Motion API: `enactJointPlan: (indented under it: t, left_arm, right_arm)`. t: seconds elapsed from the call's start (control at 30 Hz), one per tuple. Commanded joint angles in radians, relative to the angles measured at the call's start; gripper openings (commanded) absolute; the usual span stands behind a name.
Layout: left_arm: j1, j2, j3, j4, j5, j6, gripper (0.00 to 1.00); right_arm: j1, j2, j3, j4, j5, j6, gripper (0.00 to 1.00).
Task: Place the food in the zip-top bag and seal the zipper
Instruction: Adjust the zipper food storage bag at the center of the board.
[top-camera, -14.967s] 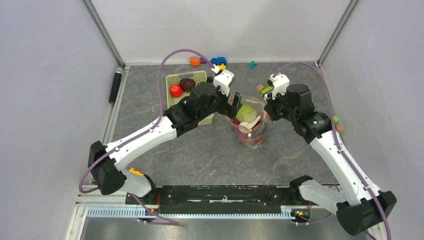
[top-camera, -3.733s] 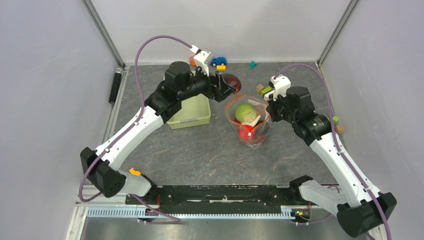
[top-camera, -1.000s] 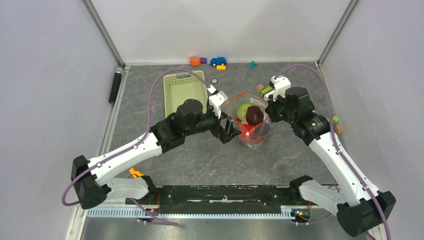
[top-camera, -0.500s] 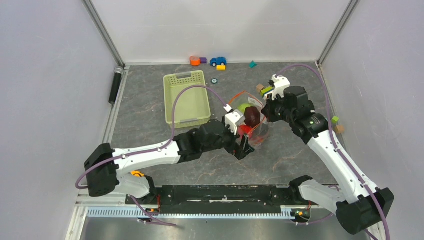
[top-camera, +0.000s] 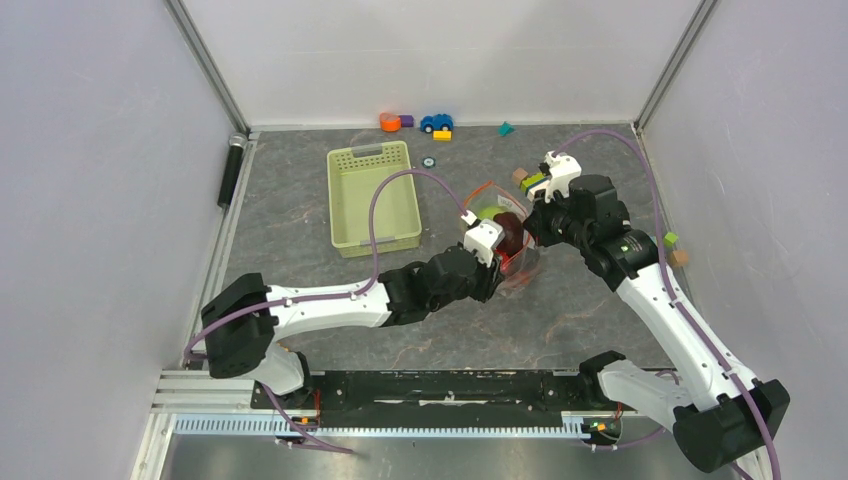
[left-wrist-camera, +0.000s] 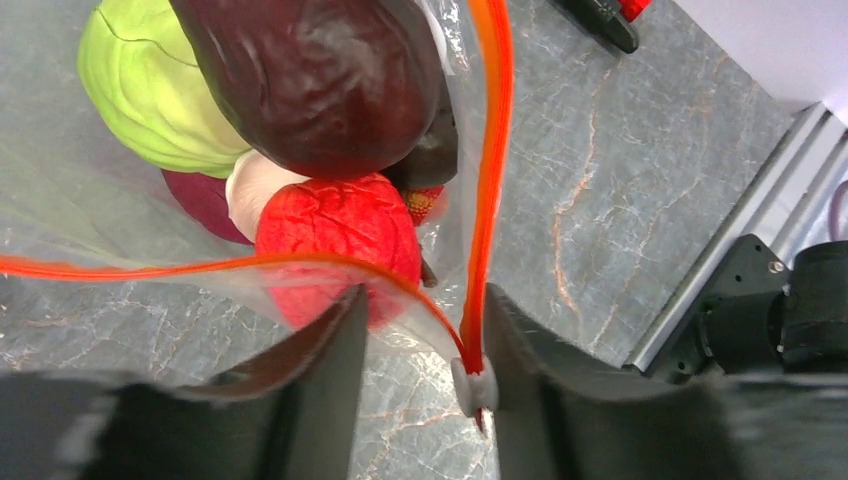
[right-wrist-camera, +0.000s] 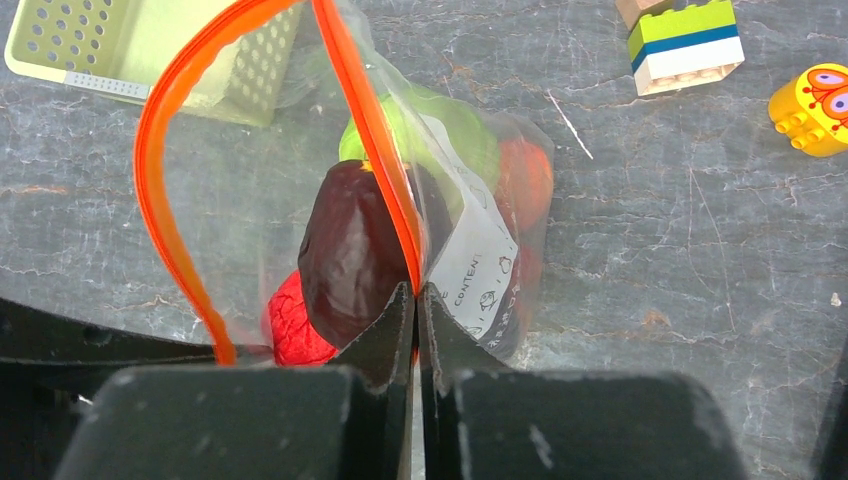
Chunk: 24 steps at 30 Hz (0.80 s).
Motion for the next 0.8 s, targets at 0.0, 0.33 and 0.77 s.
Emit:
enactJointPlan:
  t: [0.0,0.33,0.77]
  left_arm:
    - [-0.001,0.011,0.041,0.089,-0.067,0.079,0.36]
    - [0.018,-0.053,0.068,0.032,-0.098,0.423,0.02]
    - [0.330,-0.117,0.340,-0.466,0.993,0.839,0.02]
  right_arm:
    - [-0.004,-0.013,0.011,0.006,-0.008,-0.022,0.09]
    - [-0.004,-0.080,0.033,0.113,0.010,-0.086,0.45]
    - [-0.004,-0.086,0.154,0.108,0.033,-0.294,0.96]
